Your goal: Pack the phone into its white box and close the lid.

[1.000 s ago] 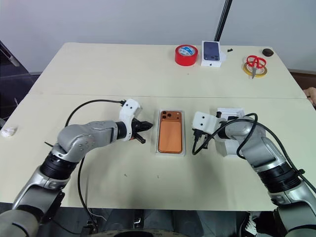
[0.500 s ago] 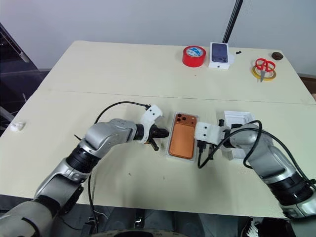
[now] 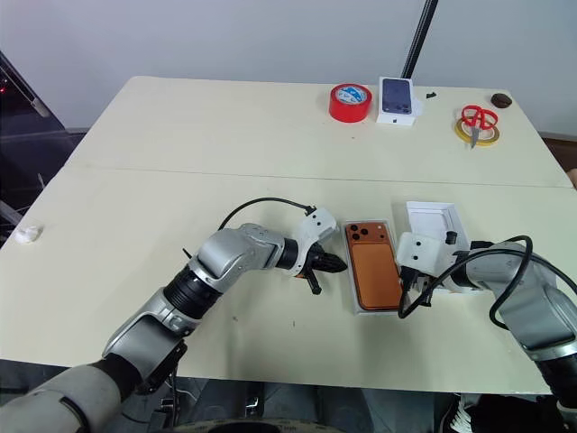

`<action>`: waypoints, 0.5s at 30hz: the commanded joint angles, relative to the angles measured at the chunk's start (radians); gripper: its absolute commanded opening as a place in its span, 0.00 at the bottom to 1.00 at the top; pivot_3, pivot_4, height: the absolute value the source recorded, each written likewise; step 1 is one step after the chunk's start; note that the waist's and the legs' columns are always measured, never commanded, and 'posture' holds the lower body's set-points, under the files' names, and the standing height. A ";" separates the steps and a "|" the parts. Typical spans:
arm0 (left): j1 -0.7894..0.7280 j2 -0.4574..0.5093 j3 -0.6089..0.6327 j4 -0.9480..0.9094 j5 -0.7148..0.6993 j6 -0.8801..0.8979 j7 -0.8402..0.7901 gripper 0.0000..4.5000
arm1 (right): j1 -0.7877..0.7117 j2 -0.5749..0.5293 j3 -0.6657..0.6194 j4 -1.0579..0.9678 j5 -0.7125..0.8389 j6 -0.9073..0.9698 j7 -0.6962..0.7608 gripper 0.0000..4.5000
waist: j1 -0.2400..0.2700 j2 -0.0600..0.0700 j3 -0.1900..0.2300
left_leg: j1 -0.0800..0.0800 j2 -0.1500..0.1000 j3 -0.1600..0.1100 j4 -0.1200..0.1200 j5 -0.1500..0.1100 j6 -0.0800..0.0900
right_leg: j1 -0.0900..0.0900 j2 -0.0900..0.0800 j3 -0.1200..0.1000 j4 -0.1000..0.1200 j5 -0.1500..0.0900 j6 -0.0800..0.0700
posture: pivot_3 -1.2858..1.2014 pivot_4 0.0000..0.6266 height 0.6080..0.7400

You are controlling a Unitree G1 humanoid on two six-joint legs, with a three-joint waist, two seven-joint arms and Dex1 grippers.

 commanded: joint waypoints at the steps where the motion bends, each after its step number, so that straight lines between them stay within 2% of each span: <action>1: -0.025 -0.010 0.072 -0.010 0.005 -0.027 0.001 0.01 | -0.009 -0.030 -0.081 -0.045 0.049 0.021 0.018 0.00 | 0.000 0.000 0.000 | 0.000 0.000 0.000 0.000 0.000 0.000 | 0.000 0.000 0.000 0.000 0.000 0.000 | 0.52 0.24 0.89; 4: -0.017 0.004 0.120 -0.005 0.007 -0.019 0.012 0.01 | 0.003 -0.056 -0.137 -0.077 0.105 0.074 0.058 0.00 | 0.001 0.001 0.000 | 0.000 0.001 0.000 0.000 0.000 0.000 | 0.000 0.000 0.000 0.000 0.000 0.000 | 0.52 0.24 0.89; 5: -0.012 0.012 0.133 -0.012 0.006 -0.014 0.012 0.00 | 0.009 -0.067 -0.156 -0.089 0.130 0.101 0.075 0.12 | 0.001 0.001 0.000 | 0.000 0.001 0.000 0.000 0.000 0.000 | 0.000 0.000 0.000 0.000 0.000 0.000 | 0.52 0.24 0.89; 7: 0.002 0.029 0.151 -0.040 0.000 -0.003 0.009 0.00 | 0.022 -0.085 -0.187 -0.109 0.162 0.136 0.096 0.27 | 0.001 0.001 0.000 | 0.000 0.001 -0.001 0.000 0.000 0.000 | 0.000 0.000 0.000 0.000 0.000 0.000 | 0.52 0.24 0.89; 10: 0.032 0.059 0.177 -0.096 -0.011 0.009 0.010 0.00 | 0.027 -0.090 -0.225 -0.125 0.198 0.198 0.090 0.63 | 0.001 0.001 0.000 | 0.000 0.001 -0.001 0.000 0.000 0.000 | 0.001 0.000 0.000 0.000 0.000 0.000 | 0.52 0.24 0.89; 11: 0.053 0.079 0.189 -0.122 -0.008 -0.014 0.005 0.00 | 0.019 -0.093 -0.228 -0.129 0.208 0.253 0.078 0.72 | 0.000 0.001 0.000 | 0.000 0.001 -0.001 0.000 0.000 0.000 | 0.001 0.000 0.000 0.000 0.000 0.000 | 0.52 0.24 0.89; 15: 0.137 0.156 0.235 -0.234 -0.003 -0.159 -0.046 0.00 | -0.073 -0.063 -0.200 -0.117 0.265 0.513 0.006 0.72 | -0.002 0.002 0.000 | 0.000 0.002 -0.001 0.000 0.000 -0.001 | 0.000 -0.001 0.000 0.001 0.000 0.000 | 0.52 0.24 0.89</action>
